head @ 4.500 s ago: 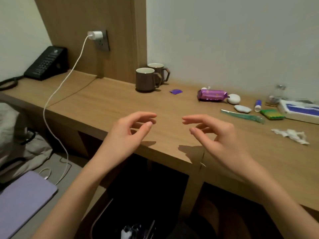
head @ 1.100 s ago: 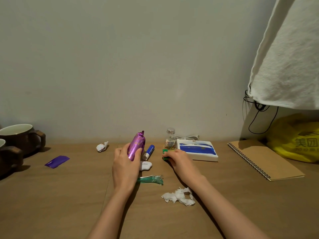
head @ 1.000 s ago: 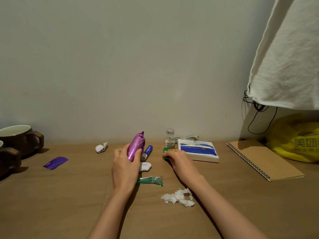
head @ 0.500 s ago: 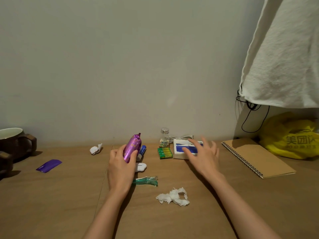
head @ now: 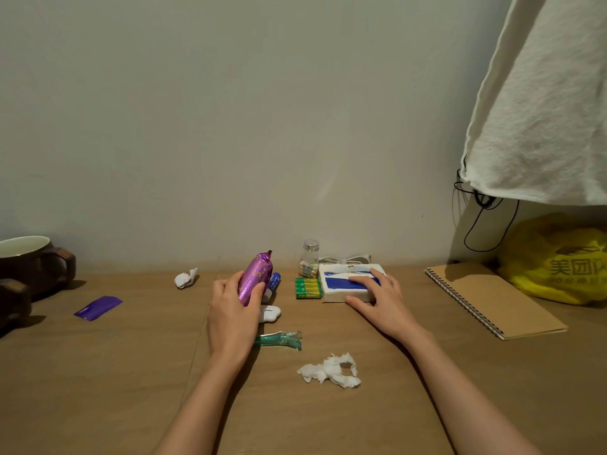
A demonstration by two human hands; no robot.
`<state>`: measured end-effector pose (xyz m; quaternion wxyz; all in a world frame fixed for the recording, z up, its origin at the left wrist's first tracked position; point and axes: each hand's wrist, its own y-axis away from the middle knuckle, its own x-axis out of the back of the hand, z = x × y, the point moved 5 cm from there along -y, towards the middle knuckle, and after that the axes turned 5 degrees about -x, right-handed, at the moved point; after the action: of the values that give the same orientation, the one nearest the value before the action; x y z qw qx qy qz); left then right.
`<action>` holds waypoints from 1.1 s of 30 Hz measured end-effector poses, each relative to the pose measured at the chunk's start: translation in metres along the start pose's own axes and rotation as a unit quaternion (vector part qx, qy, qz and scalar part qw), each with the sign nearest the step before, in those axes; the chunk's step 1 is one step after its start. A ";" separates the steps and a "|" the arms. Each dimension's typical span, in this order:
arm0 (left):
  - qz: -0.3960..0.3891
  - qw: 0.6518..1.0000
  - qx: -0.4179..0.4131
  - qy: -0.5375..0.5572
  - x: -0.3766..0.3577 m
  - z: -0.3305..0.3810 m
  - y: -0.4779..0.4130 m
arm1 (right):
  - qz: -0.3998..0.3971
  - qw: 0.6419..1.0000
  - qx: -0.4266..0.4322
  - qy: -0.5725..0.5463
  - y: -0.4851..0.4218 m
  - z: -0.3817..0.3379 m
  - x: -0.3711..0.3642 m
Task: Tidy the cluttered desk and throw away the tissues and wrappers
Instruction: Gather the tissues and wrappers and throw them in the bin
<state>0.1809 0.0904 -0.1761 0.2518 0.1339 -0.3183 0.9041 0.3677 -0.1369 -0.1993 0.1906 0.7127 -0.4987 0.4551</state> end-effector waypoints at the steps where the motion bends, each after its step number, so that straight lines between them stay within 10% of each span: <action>1: 0.000 1.000 -0.001 -0.001 0.000 0.000 0.000 | -0.002 1.000 0.000 0.003 -0.001 0.000 -0.001; 20: -0.001 1.000 0.011 0.022 0.003 -0.001 -0.001 | -0.008 0.963 0.161 0.217 0.003 -0.092 -0.023; 33: 0.007 0.999 0.029 0.031 0.003 -0.005 -0.007 | -0.066 0.969 0.161 0.175 -0.030 -0.094 -0.031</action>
<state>0.1817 0.0996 -0.1747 0.2511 0.1107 -0.2847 0.9185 0.3481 -0.0393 -0.1713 0.1875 0.6747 -0.3295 0.6333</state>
